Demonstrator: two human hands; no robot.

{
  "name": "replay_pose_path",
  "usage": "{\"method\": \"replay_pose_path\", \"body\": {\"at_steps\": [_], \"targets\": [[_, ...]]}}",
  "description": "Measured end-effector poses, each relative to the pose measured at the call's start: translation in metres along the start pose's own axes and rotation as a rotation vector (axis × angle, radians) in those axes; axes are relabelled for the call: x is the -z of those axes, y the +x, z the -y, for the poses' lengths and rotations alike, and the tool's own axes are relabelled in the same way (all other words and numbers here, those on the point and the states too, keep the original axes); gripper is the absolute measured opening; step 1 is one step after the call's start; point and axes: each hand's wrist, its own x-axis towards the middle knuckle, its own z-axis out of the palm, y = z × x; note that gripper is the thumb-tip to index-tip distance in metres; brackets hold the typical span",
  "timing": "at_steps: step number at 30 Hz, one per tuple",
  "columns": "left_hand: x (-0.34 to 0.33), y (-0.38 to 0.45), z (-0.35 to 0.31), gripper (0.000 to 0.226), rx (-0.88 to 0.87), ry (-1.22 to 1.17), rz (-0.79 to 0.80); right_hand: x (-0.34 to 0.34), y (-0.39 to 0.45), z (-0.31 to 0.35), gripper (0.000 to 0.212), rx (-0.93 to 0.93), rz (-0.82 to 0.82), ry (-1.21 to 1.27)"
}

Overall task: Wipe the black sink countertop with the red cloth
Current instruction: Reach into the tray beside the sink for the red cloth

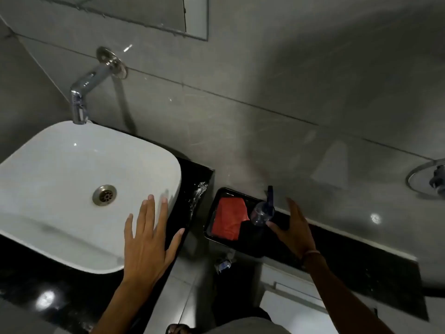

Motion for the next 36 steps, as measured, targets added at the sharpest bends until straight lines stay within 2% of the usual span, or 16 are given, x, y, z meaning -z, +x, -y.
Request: {"method": "replay_pose_path", "body": {"at_steps": [2,6,11,14,18,22,25,28,30,33,36], "targets": [[-0.001,0.009,-0.002,0.082,-0.009,0.048,0.062,-0.004,0.022,0.007,0.103,0.051,0.018,0.043],[-0.011,0.021,0.004,0.084,-0.048,0.092,0.041,-0.025,0.057,0.017,0.091,0.153,0.113,0.14],[-0.014,0.023,0.003,0.084,-0.013,0.071,0.032,-0.05,0.072,0.015,0.083,0.254,0.017,0.036],[-0.014,0.024,0.002,0.084,0.007,0.084,0.036,-0.062,0.074,0.01,0.071,0.348,-0.036,0.05],[-0.013,0.024,0.0,0.084,0.002,0.098,0.056,-0.074,0.08,0.014,0.048,0.346,-0.119,0.079],[-0.009,0.024,-0.001,0.084,0.017,0.082,0.079,-0.073,0.078,0.017,0.043,0.348,-0.043,-0.056],[-0.007,0.024,-0.003,0.083,0.024,0.077,0.083,-0.067,0.06,0.006,0.038,0.222,0.024,-0.088],[-0.007,0.024,-0.004,0.083,0.034,0.073,0.085,-0.069,0.034,-0.013,0.044,0.048,0.227,-0.281],[-0.008,0.025,-0.003,0.084,0.032,0.072,0.088,-0.071,0.022,-0.019,0.049,-0.01,0.301,-0.32],[-0.009,0.025,-0.002,0.084,0.015,0.073,0.087,-0.074,0.019,-0.016,0.057,-0.11,0.355,-0.35],[-0.009,0.025,-0.001,0.084,0.014,0.063,0.086,-0.076,0.015,-0.008,0.059,-0.134,0.32,-0.361]]}}
